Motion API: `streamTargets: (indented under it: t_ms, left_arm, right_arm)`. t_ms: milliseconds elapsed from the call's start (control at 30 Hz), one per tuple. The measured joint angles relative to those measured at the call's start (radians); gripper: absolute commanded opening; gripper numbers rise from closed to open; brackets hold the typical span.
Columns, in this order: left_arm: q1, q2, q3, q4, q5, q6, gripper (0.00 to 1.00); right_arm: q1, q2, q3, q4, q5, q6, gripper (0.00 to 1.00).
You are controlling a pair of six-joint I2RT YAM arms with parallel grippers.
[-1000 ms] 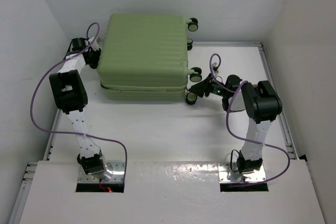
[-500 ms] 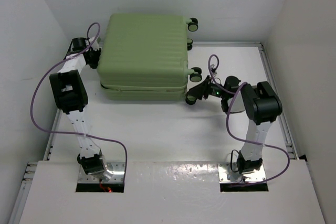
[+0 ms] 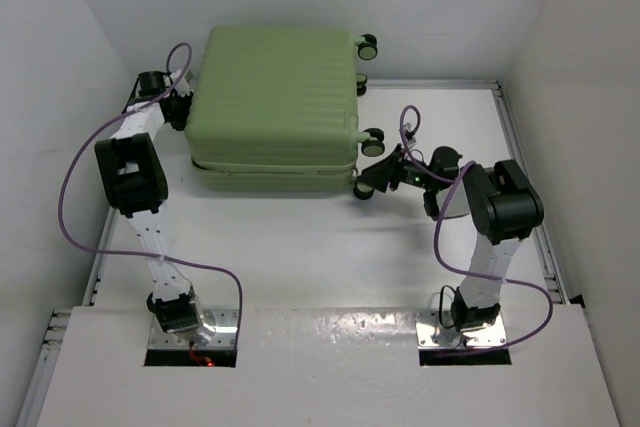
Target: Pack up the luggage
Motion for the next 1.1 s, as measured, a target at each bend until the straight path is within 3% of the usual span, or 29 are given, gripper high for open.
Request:
streamTargets:
  t_ms: [700,800,833,1100]
  left_arm:
    - [0.001,-0.013,-0.014,0.012,-0.013,-0.005,0.00]
    - [0.001,-0.013,-0.014,0.012,-0.013,-0.006,0.00]
    - [0.001,-0.013,-0.014,0.012,-0.013,-0.006,0.00]
    - [-0.002,-0.013,-0.014,0.012,-0.013,-0.007,0.00]
  right_arm:
    - [0.001,0.002,0.007,-0.001,0.005,-0.002,0.48]
    - [0.005,0.006,0.014,0.000,0.007,-0.005,0.55]
    - [0.007,0.011,0.019,0.002,0.010,-0.007,0.64]
    - [0.026,0.064,0.046,0.003,0.035,-0.025,0.64]
